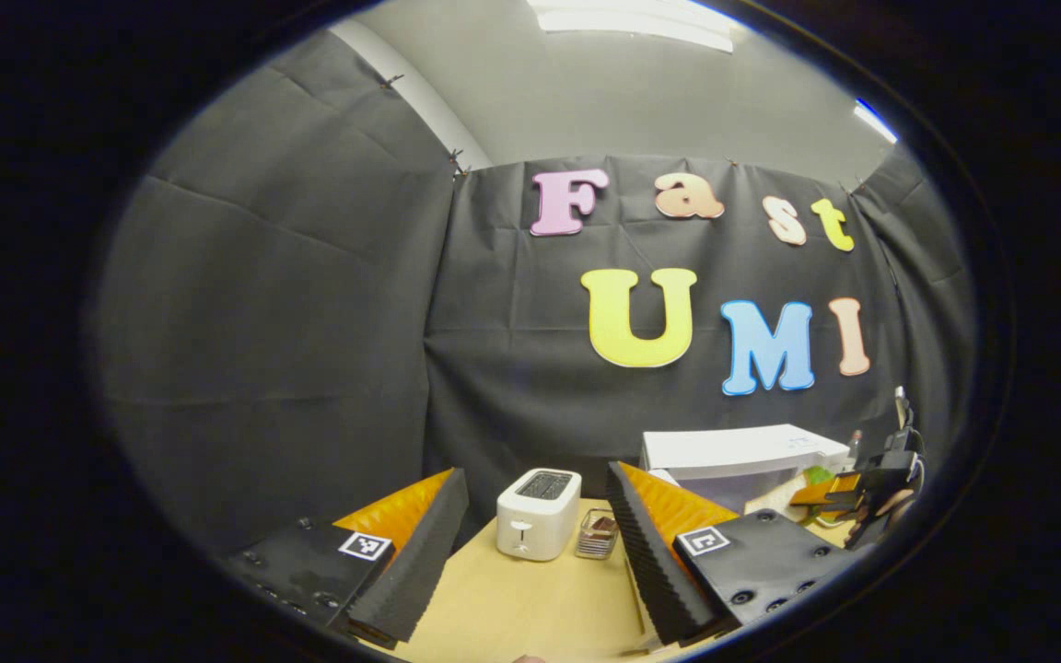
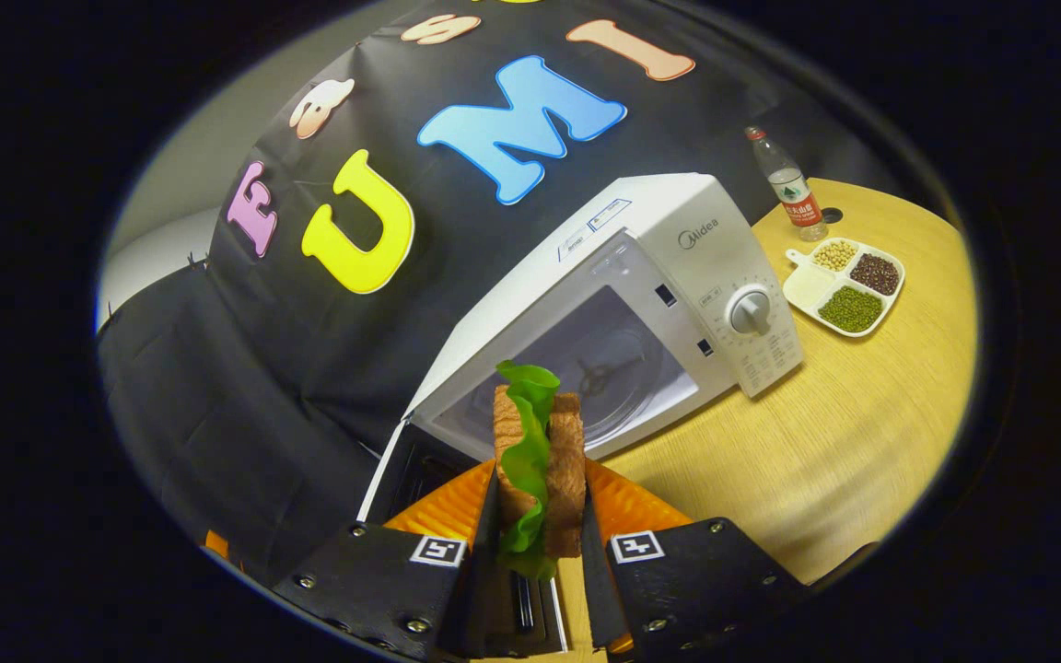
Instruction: Open the microwave oven with the left hand, put the food in, and close the microwave oven.
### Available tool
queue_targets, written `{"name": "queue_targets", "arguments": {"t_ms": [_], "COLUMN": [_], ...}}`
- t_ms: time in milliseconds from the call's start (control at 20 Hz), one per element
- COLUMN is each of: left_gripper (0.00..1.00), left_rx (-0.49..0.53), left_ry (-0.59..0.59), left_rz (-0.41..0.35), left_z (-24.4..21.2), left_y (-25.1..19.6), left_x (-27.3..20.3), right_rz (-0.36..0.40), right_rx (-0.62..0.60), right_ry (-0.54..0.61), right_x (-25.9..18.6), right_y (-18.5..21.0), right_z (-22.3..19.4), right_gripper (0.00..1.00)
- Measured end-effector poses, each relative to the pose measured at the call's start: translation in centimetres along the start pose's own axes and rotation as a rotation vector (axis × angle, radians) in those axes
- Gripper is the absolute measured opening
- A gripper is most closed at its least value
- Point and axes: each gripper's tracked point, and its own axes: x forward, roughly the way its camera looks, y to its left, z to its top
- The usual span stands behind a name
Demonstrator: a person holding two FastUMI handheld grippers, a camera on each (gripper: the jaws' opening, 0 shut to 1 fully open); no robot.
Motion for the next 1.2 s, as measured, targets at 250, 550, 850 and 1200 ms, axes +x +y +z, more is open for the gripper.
{"name": "queue_targets", "arguments": {"t_ms": [250,550,850,1200], "left_gripper": [0.99,0.99,0.99,0.99], "left_rx": [0.024,0.031,0.089,0.116], "left_ry": [0.048,0.105,0.144,0.163], "left_rz": [0.007,0.042,0.078,0.077], "left_z": [-2.2,-4.6,-5.9,-6.8], "left_y": [0.9,2.9,4.4,4.2], "left_x": [2.3,4.0,4.8,4.7], "right_rz": [0.012,-0.011,-0.024,-0.107], "right_rx": [0.043,0.035,0.029,-0.044], "right_ry": [-0.057,-0.119,-0.173,-0.201], "right_x": [5.6,11.6,16.2,18.5], "right_y": [0.3,-0.7,-2.5,-4.8], "right_z": [0.6,0.7,0.7,2.0], "right_gripper": [0.42,0.42,0.42,0.42]}}
